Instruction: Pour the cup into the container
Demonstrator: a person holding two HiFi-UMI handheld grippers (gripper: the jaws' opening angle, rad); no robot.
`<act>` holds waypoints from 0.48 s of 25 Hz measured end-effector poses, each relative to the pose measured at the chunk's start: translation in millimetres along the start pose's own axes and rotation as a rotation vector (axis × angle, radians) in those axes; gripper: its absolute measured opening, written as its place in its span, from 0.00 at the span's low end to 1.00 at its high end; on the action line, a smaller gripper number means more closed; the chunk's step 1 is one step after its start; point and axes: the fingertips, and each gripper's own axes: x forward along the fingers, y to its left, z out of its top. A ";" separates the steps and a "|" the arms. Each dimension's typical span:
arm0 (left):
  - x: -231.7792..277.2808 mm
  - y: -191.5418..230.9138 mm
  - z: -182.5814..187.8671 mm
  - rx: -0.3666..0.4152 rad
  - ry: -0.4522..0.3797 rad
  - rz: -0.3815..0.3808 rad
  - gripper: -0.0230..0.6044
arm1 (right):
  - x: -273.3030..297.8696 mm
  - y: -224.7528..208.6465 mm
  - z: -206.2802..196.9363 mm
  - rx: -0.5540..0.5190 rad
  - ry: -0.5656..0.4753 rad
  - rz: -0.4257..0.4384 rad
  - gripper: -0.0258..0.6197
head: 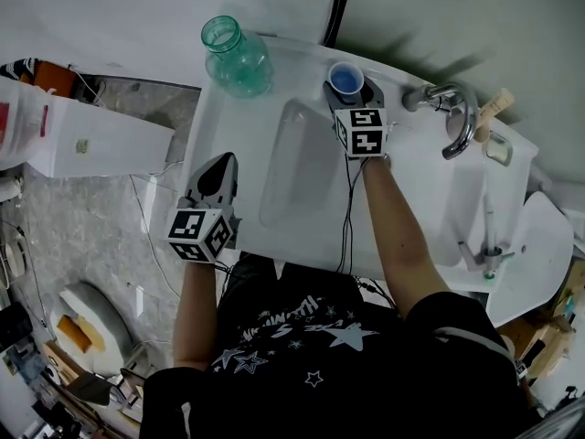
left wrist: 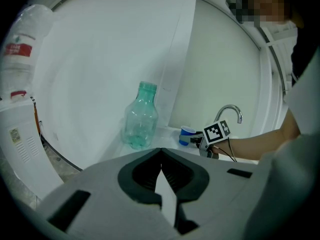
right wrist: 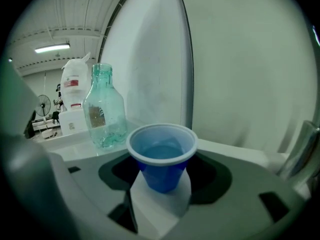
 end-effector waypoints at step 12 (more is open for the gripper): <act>-1.9 21.7 15.5 0.006 -0.033 -0.060 0.05 | -21.8 8.7 25.5 0.002 -0.017 -0.041 0.47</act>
